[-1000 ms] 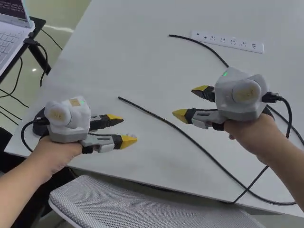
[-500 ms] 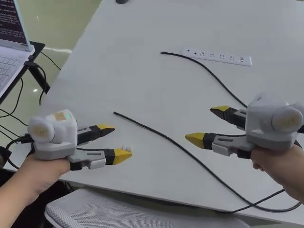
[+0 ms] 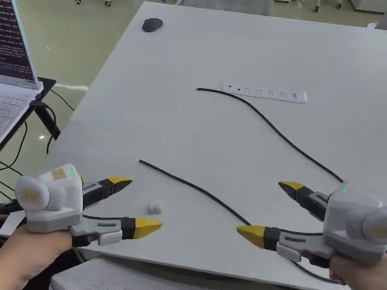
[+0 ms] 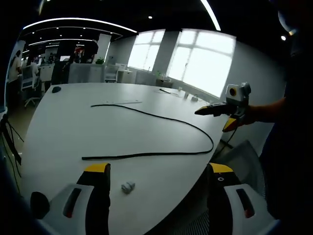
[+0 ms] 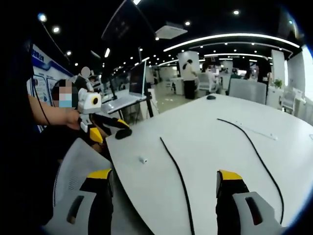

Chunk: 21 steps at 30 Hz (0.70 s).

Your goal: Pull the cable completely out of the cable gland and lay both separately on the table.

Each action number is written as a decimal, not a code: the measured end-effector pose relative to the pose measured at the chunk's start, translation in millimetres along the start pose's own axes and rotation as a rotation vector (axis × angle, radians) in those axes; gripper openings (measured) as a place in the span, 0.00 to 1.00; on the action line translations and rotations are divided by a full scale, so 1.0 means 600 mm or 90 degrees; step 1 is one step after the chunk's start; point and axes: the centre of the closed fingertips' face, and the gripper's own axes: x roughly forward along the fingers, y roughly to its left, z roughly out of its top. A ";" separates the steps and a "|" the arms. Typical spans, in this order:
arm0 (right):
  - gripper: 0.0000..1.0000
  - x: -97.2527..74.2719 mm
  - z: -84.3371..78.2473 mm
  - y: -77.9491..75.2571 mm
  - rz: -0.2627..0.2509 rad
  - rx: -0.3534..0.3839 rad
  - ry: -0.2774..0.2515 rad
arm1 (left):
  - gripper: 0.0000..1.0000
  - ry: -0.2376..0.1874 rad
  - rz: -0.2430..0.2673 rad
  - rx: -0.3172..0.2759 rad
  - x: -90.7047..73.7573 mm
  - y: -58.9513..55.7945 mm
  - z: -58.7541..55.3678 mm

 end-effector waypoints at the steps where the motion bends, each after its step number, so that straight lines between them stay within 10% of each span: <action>1: 0.89 -0.001 -0.006 0.000 -0.002 0.004 0.002 | 0.82 0.004 0.001 0.005 -0.001 0.002 -0.003; 21: 0.99 -0.006 -0.033 0.029 0.004 -0.002 0.013 | 0.99 0.060 -0.006 0.056 -0.004 -0.001 -0.033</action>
